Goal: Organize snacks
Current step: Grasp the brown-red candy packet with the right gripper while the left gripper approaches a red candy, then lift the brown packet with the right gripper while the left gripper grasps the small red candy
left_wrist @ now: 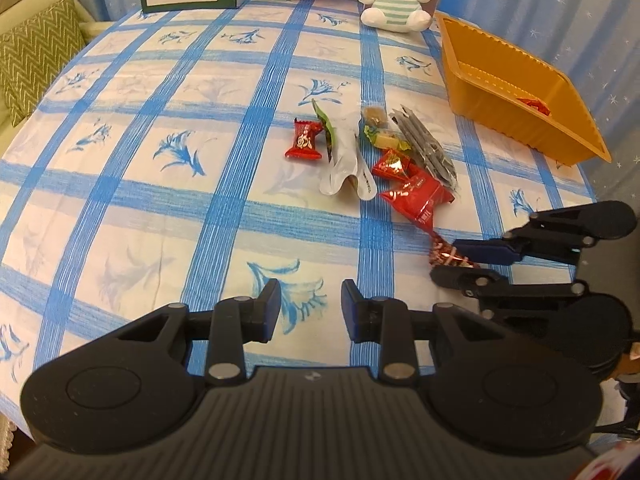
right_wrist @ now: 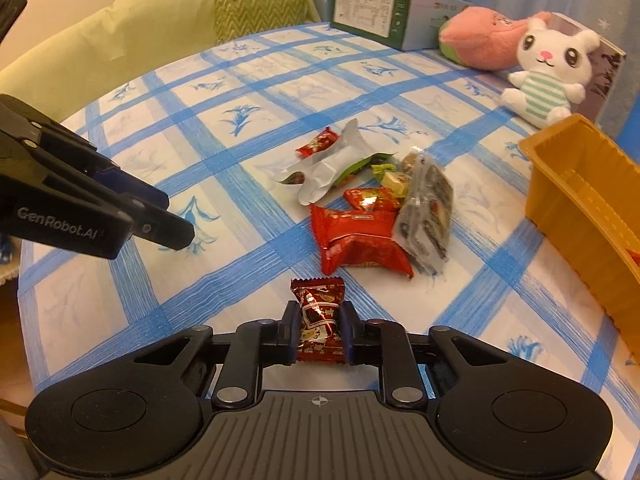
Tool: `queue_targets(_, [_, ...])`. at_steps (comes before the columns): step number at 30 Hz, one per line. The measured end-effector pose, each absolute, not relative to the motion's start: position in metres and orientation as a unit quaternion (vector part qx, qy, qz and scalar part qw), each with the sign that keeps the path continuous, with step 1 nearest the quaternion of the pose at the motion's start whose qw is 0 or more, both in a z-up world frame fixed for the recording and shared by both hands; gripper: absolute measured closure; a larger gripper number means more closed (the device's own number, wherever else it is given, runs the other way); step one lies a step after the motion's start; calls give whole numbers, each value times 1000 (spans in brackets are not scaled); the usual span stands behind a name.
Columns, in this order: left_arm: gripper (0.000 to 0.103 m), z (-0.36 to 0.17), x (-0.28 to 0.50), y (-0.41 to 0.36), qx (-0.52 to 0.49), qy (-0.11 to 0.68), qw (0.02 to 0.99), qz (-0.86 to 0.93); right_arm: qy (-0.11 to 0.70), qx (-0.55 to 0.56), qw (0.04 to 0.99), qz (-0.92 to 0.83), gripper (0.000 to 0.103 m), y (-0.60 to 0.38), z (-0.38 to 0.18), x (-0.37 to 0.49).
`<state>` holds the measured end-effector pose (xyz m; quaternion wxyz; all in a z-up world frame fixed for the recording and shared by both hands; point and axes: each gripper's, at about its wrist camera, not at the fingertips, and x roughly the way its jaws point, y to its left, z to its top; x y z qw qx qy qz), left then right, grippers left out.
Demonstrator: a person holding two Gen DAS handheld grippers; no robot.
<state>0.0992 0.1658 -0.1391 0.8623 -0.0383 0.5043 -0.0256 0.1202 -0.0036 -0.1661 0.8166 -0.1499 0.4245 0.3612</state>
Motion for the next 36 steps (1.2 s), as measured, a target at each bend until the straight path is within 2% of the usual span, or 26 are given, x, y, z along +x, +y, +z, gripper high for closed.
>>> queue_targets(13, [74,-135,147,175,-18,470,881,-52,424,-47,870,247,82,-80,-125,131])
queue_targets(29, [77,-152,212,181,-19,461,884,-72,413,-5,901,133,82,-144,-101,126])
queue_targets(36, [84,-165,226,176,-11,476,876,-76,414,-1,903,117,82,-150,-99,123])
